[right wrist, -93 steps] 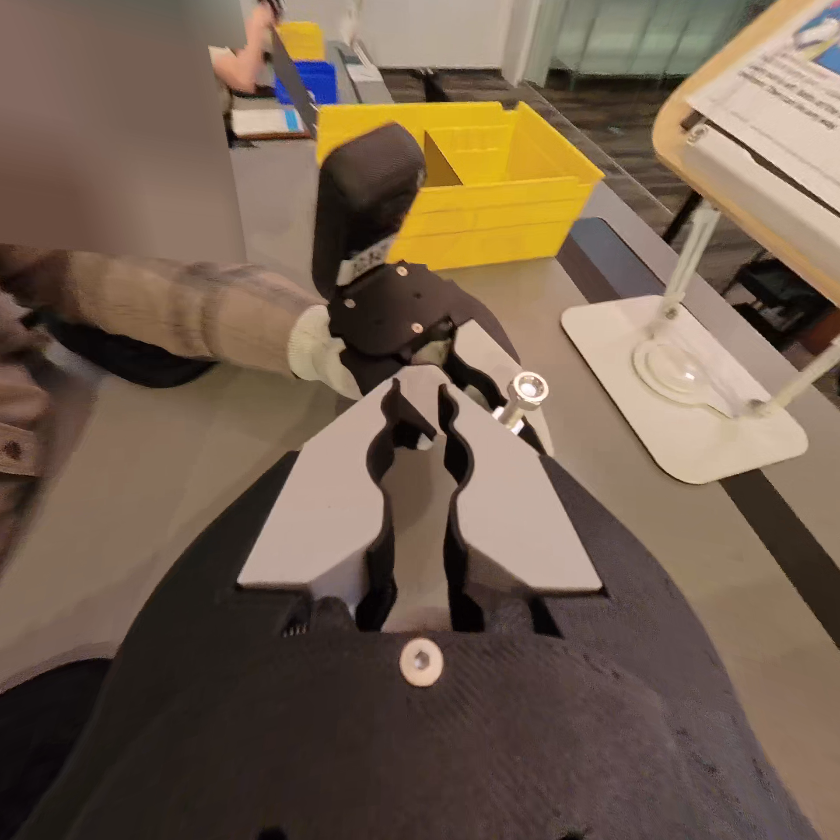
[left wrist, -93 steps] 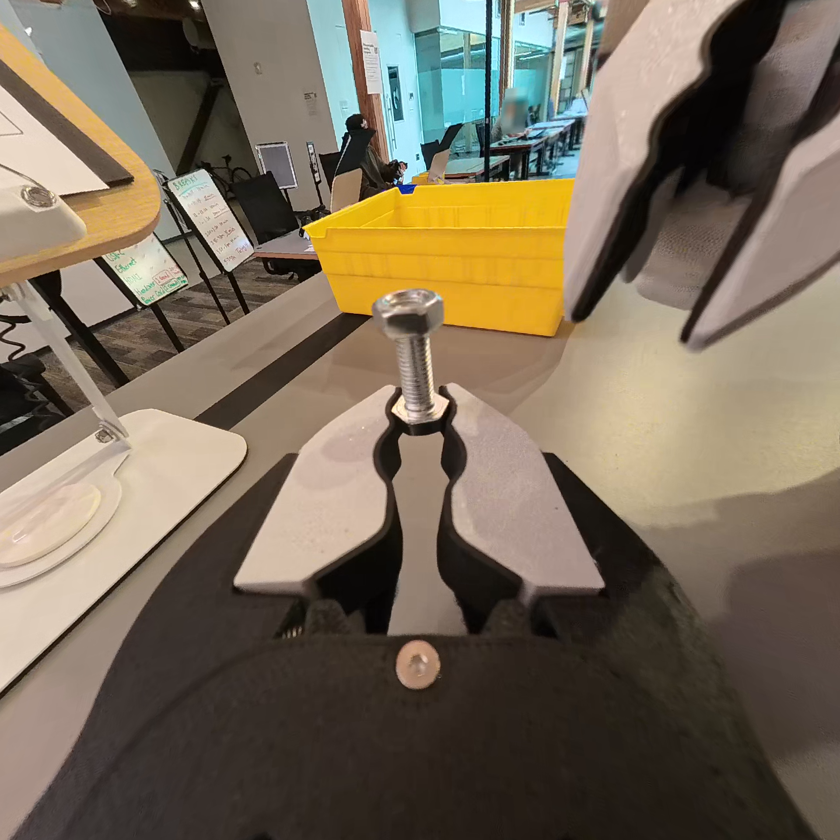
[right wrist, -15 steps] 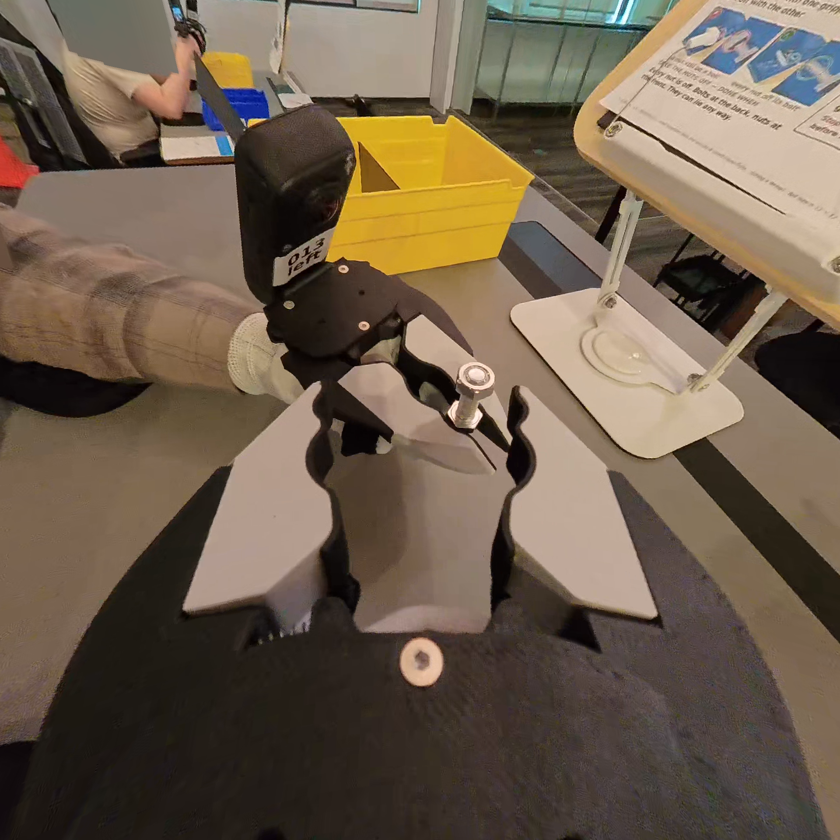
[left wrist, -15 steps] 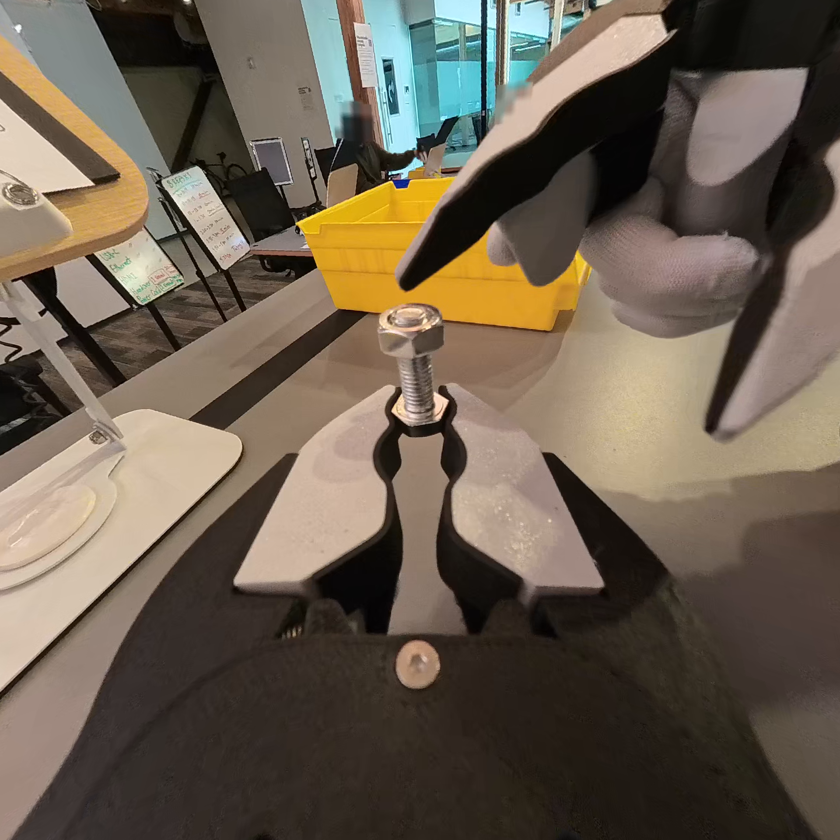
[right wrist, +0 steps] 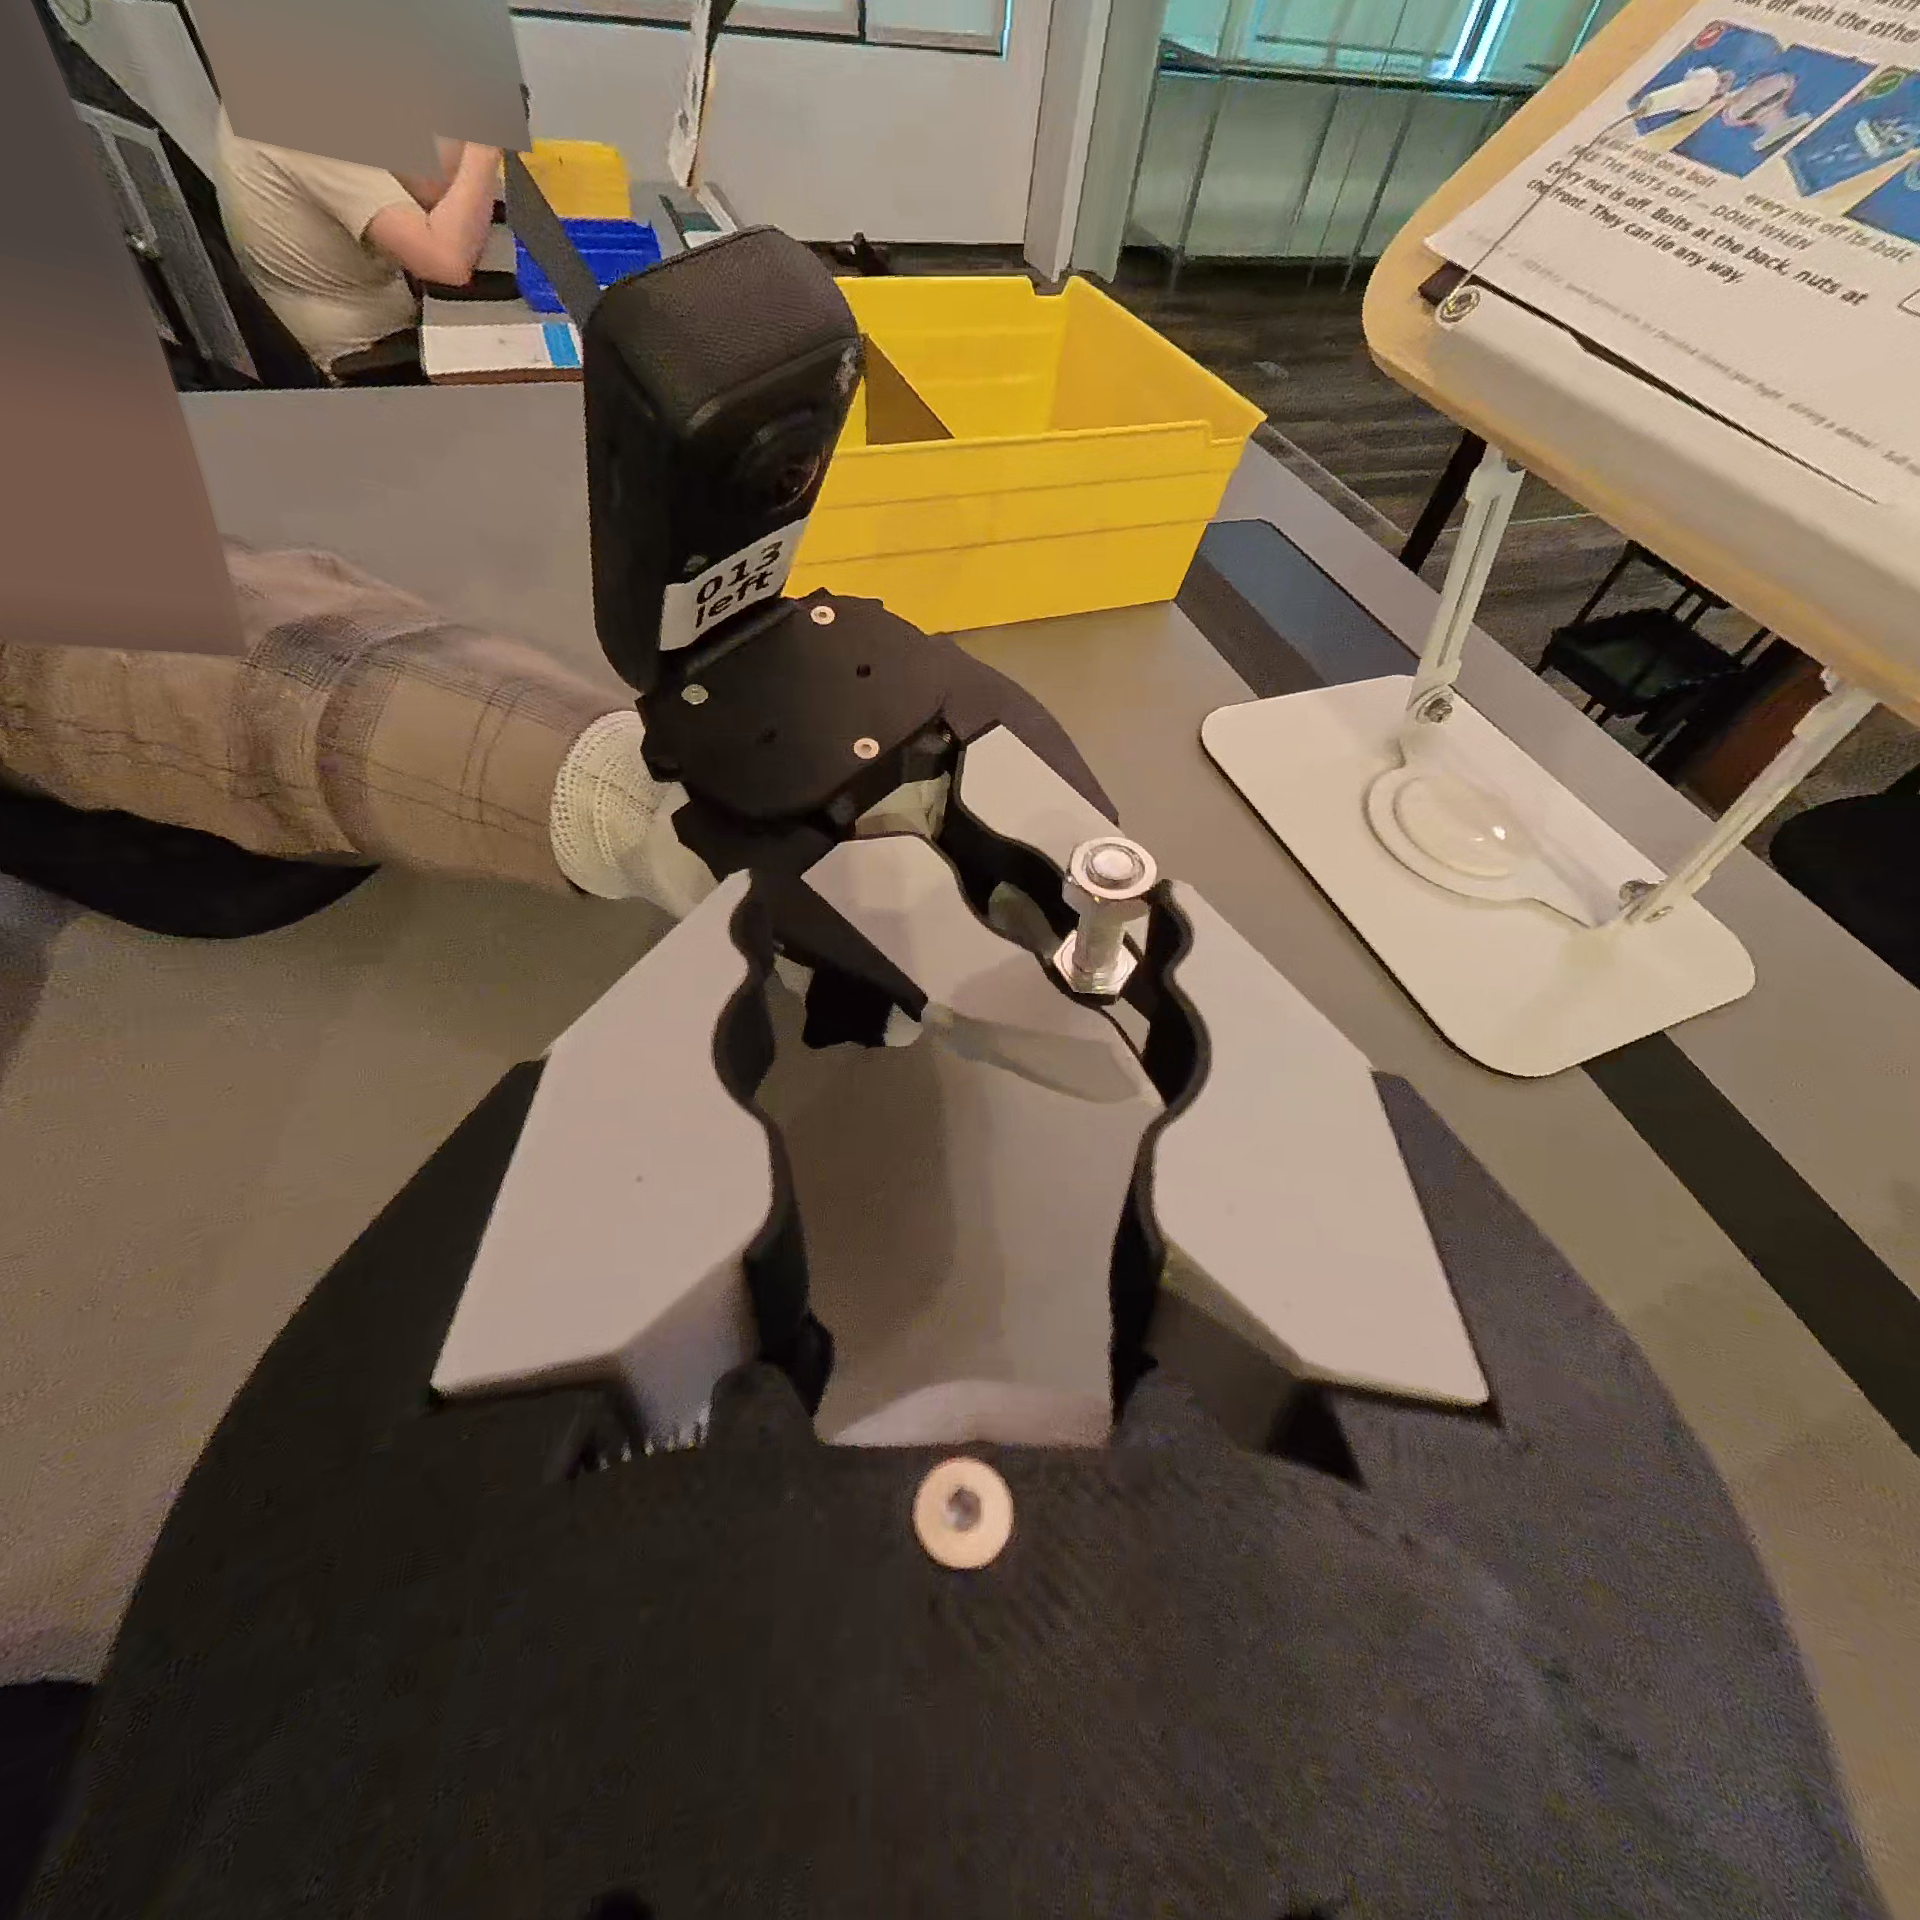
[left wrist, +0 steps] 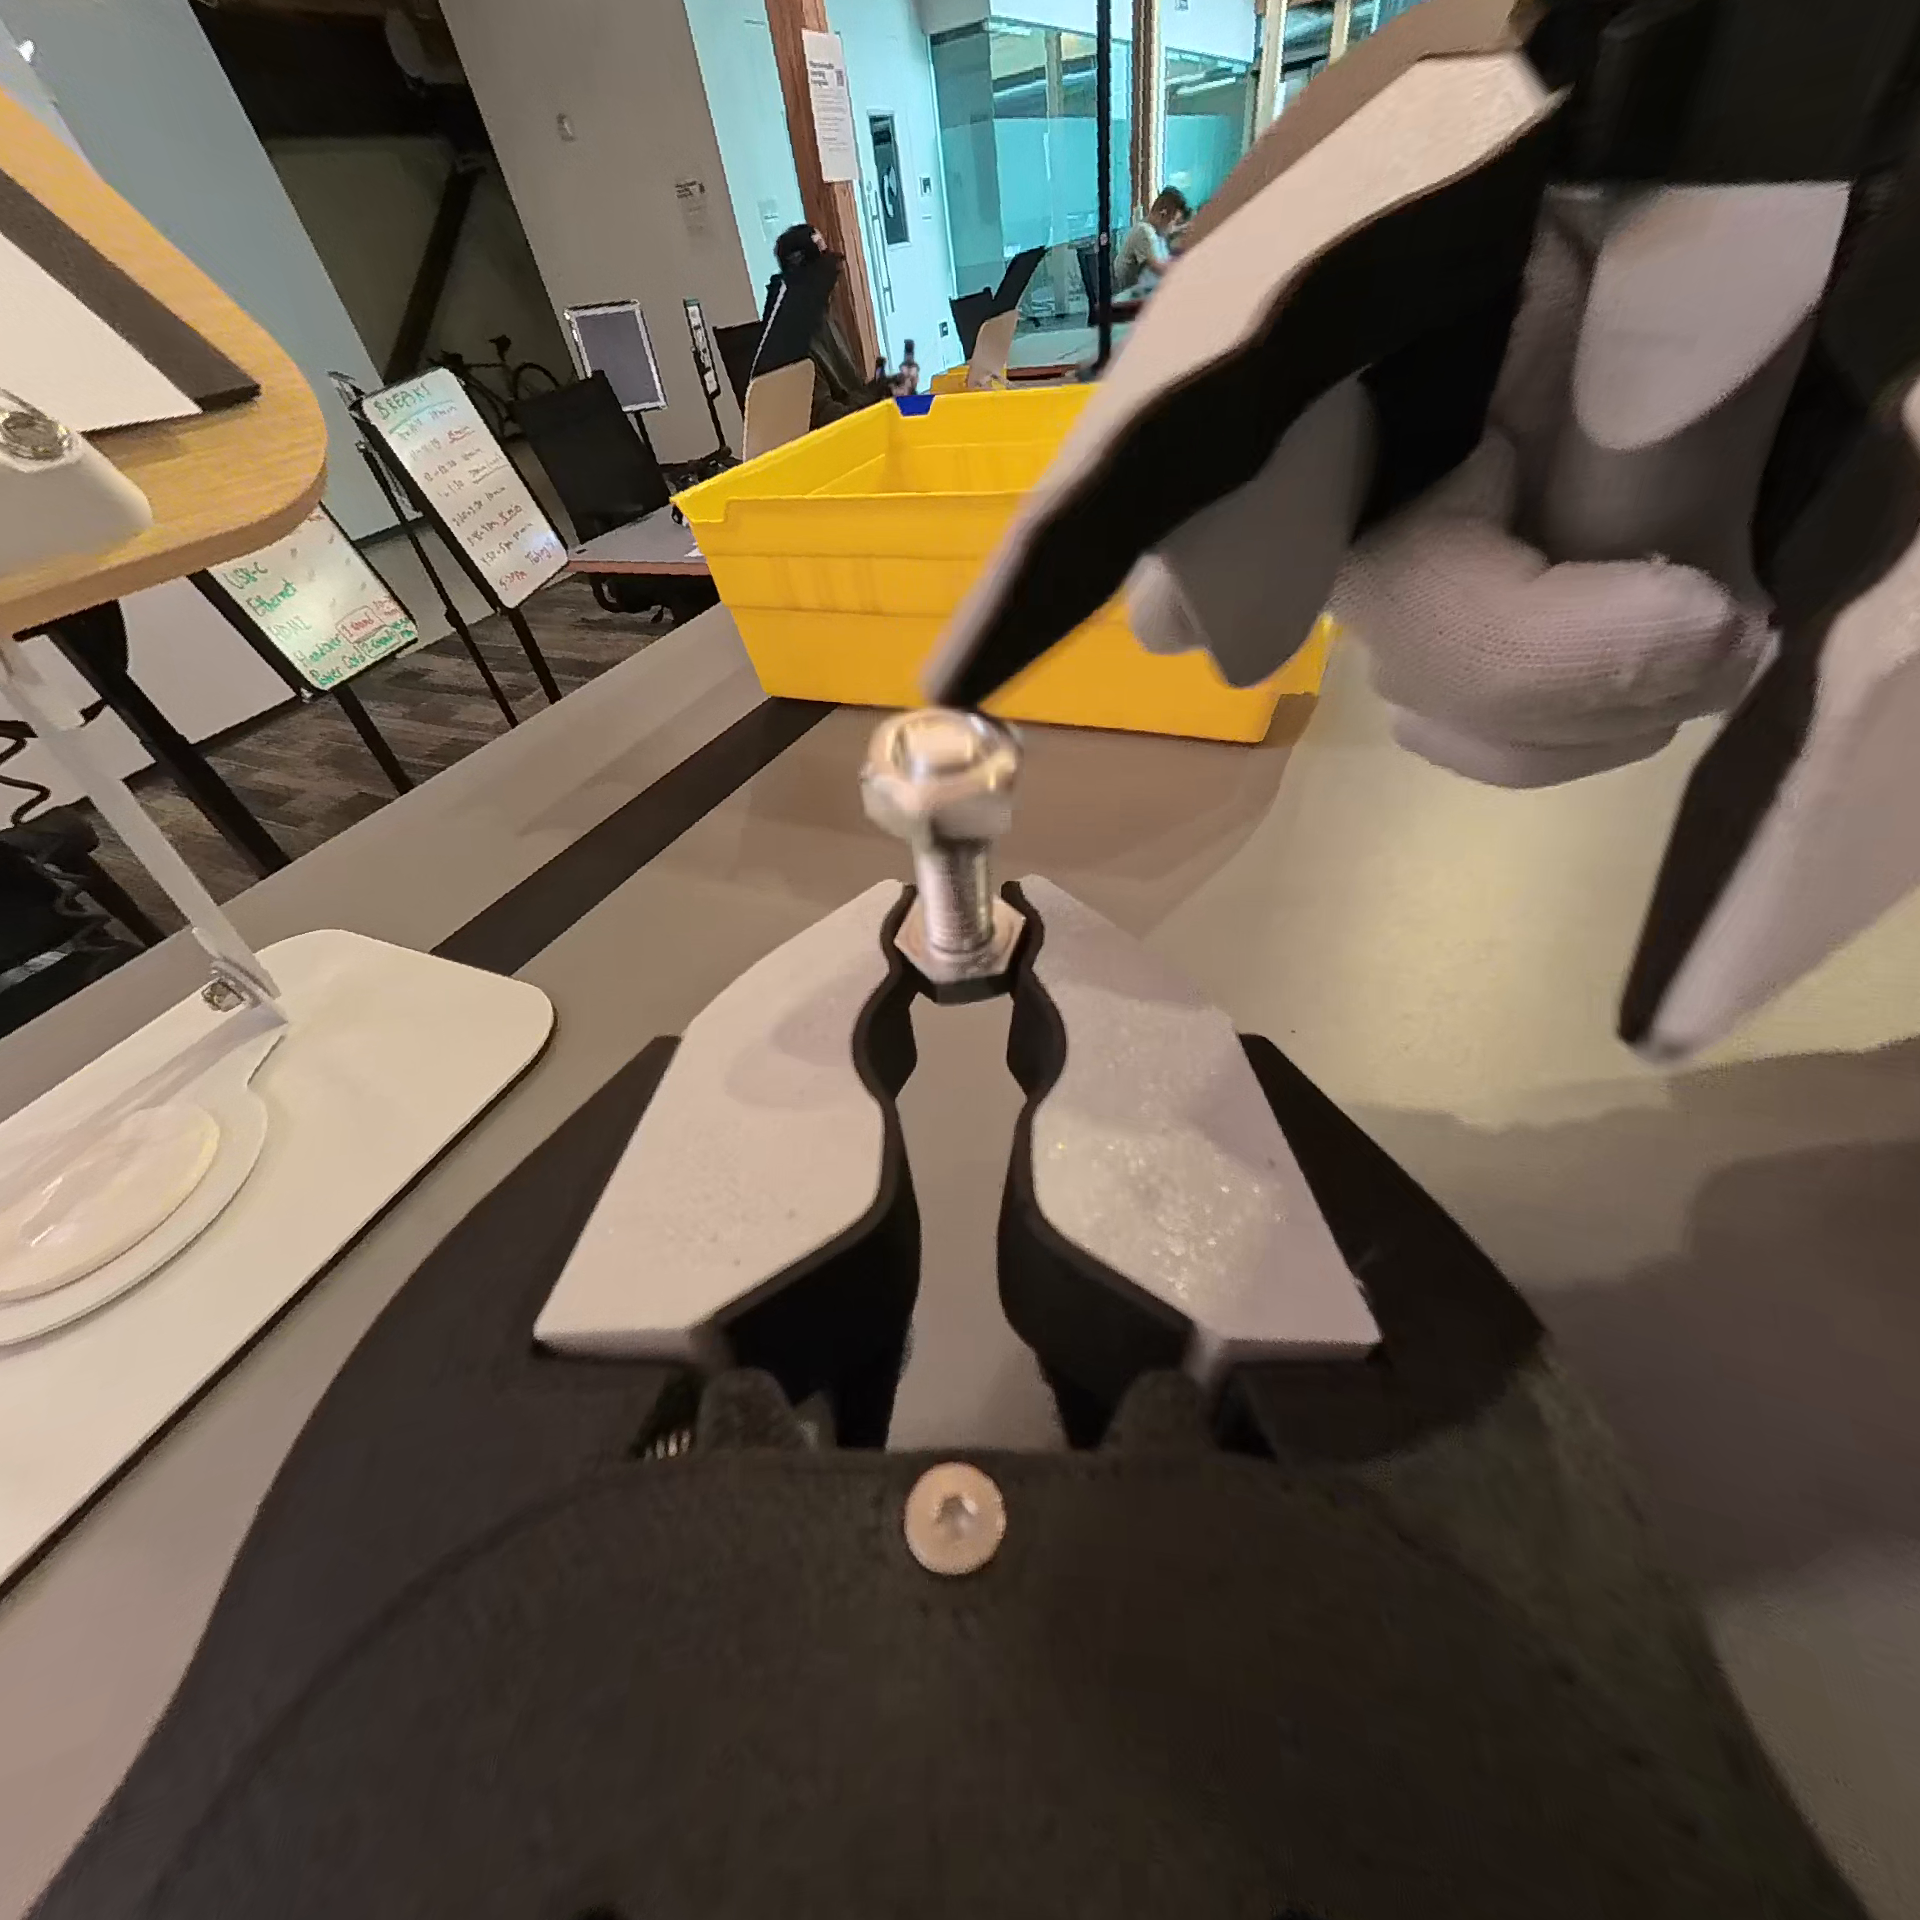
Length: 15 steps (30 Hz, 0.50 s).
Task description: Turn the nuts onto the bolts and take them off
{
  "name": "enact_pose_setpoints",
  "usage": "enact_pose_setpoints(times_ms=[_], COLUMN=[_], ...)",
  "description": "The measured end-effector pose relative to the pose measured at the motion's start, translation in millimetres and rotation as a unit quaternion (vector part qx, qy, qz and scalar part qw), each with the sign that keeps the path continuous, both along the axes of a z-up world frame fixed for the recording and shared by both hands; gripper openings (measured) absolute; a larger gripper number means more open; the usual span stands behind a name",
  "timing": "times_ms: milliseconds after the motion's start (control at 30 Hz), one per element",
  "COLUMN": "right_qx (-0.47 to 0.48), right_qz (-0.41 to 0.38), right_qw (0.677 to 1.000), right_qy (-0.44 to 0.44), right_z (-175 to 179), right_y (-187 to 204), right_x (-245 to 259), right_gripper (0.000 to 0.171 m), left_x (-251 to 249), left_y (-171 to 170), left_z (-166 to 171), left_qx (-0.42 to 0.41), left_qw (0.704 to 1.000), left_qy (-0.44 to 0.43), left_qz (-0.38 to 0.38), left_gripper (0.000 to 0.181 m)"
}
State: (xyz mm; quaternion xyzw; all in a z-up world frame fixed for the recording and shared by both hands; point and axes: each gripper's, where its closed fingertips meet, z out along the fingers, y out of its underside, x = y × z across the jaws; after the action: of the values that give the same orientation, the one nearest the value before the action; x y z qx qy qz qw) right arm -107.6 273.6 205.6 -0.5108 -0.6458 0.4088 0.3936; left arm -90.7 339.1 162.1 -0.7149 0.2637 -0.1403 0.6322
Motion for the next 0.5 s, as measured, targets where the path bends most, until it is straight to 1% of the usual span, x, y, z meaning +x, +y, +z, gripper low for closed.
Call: enact_pose_setpoints(times_ms=[33,67,100,133,200,233,267,300,333,367,400,433,500], right_qx=[-0.01,-0.042,-0.057,-0.044,-0.039,-0.029,-0.01,0.008,0.017,0.019,0.017,0.016,0.011], right_qz=[0.044,0.126,0.146,0.123,0.103,0.075,0.037,0.009,-0.011,-0.019,-0.023,-0.023,-0.004], right_qw=[0.999,0.991,0.988,0.991,0.994,0.997,0.999,1.0,1.0,1.0,1.0,1.0,1.0], right_qy=[-0.008,-0.018,-0.017,-0.016,-0.02,-0.015,-0.01,-0.003,0.003,0.0,-0.003,-0.005,-0.012], right_z=[-1,1,4,4,0,0,1,2,3,1,0,-3,-7], right_y=[-13,-39,-47,-40,-30,-21,-9,0,6,9,11,11,4], right_x=[6,18,22,19,18,15,11,7,4,3,1,1,2], right_gripper=[0.029,0.0,0.0,0.0,0.003,0.007,0.027,0.052,0.065,0.071,0.076,0.076,0.069], left_x=[-1,-2,-3,-4,-4,-3,-1,0,1,1,1,1,-1], left_y=[0,1,1,1,1,1,0,0,0,-1,-1,-1,0], left_z=[-1,0,1,2,2,1,1,0,0,0,-1,-1,-1], left_qx=[-0.001,-0.002,-0.001,0.0,-0.001,-0.002,-0.002,-0.003,-0.002,-0.002,-0.003,-0.003,-0.003], left_qw=[1.0,1.0,1.0,1.0,1.0,1.0,1.0,1.0,1.0,1.0,1.0,1.0,1.0], left_qy=[0.0,-0.004,-0.009,-0.01,-0.009,-0.009,-0.007,-0.005,-0.003,-0.001,-0.001,-0.001,-0.002], left_qz=[0.002,0.003,0.002,0.002,0.003,0.001,-0.001,-0.003,-0.004,-0.004,-0.005,-0.004,-0.002], left_gripper=[0.014,0.014,0.014,0.014,0.014,0.014,0.014,0.014,0.014,0.014,0.014,0.014,0.014])
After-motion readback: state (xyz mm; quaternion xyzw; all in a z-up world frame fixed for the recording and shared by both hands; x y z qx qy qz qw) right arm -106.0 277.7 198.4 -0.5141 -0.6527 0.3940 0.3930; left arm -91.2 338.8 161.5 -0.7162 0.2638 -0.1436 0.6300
